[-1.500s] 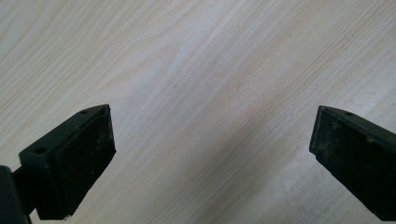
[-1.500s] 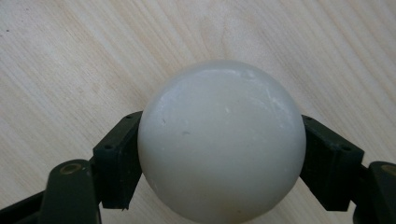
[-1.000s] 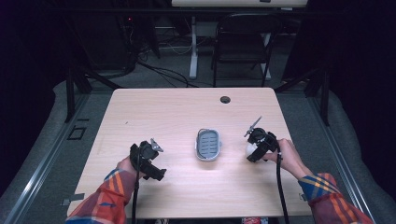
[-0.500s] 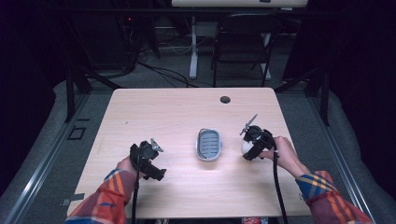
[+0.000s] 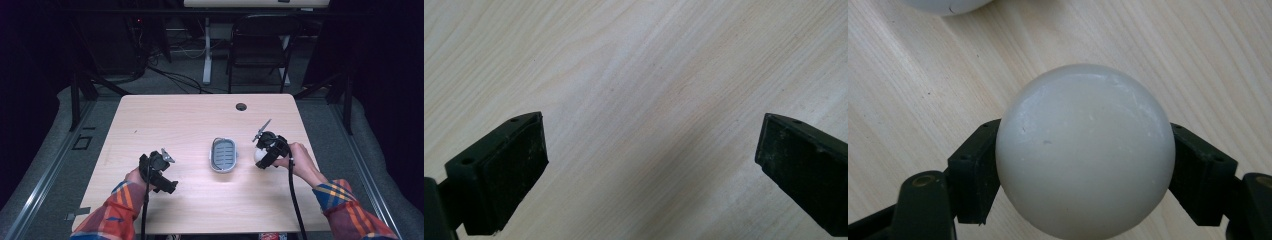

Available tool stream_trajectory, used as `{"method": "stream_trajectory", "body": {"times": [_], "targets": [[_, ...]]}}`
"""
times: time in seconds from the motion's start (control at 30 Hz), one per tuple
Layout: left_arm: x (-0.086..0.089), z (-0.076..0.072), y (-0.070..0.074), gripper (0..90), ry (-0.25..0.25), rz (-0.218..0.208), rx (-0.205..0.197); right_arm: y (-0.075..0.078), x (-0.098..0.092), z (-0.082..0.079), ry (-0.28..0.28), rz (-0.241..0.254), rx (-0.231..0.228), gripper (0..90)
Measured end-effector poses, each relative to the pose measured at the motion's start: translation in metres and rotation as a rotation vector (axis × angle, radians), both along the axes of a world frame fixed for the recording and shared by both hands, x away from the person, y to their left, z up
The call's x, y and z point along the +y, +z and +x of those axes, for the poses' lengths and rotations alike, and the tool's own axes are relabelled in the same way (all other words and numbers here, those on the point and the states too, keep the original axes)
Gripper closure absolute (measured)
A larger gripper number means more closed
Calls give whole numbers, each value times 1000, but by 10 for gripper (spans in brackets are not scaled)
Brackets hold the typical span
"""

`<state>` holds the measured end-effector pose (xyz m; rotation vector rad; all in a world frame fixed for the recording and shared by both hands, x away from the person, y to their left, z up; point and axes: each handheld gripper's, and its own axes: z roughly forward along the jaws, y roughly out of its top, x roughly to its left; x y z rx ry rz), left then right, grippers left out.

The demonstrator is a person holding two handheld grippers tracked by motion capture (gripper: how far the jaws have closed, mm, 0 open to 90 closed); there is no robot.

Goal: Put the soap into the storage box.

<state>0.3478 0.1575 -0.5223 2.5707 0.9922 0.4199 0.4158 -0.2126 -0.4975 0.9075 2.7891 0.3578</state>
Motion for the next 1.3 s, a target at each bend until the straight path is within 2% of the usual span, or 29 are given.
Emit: {"method": "stream_trajectory", "body": {"times": [0.13, 0.33, 0.63, 1.13, 1.17, 1.3], "targets": [[0, 0, 0, 2, 0, 1, 0, 3, 4, 2, 13, -13, 1, 239], [0, 0, 0, 3, -3, 0, 5, 4, 10, 3, 17, 5, -4, 239], [0, 0, 0, 3, -4, 3, 5, 8, 18, 7, 40, -3, -7, 239], [0, -1, 0, 6, -3, 7, 3, 18, 33, 13, 65, 17, -17, 239], [-1, -1, 0, 6, -4, 8, 7, 19, 35, 13, 58, 29, -24, 239], [-1, -1, 0, 6, -4, 9, 6, 25, 38, 15, 72, 21, -22, 239]]}}
